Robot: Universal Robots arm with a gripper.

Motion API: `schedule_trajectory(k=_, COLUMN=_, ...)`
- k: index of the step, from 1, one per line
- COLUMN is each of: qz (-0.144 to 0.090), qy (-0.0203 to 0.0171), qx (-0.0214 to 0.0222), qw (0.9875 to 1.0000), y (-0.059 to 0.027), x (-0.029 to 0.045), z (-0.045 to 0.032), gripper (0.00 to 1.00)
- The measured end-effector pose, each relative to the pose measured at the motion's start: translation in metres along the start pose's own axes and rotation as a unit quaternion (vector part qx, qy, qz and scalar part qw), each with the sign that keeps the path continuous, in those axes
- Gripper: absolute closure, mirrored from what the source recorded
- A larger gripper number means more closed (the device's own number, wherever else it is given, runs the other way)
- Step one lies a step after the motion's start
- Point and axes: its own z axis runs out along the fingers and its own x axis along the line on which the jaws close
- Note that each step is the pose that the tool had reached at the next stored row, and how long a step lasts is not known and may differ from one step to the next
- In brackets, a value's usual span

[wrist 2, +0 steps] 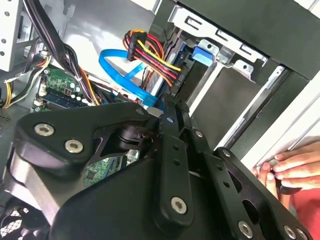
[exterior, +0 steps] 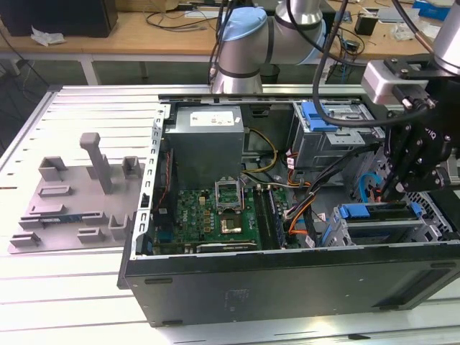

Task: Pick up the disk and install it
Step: 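Insert the second disk wire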

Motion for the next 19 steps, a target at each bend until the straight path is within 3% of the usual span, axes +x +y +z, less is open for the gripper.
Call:
schedule_trajectory(k=5, qz=-0.010, qy=-0.0006, qx=0.0032, qw=0.9999, y=0.0012, x=0.0001, z=0.0010, gripper=0.84)
schedule_trajectory(k=12, qz=-0.031, qy=-0.0018, qx=0.0109, qw=0.9995, y=0.0019, x=0.0001, z=0.0022, gripper=0.84)
schedule_trajectory(k=15, qz=-0.033, qy=-0.0049, qx=0.0177, qw=0.9993, y=0.0053, x=0.0003, z=0.0030, gripper=0.84)
schedule_trajectory(k=19, qz=-0.032, qy=-0.0075, qx=0.0182, qw=0.9993, y=0.0053, x=0.0003, z=0.0032, gripper=0.84)
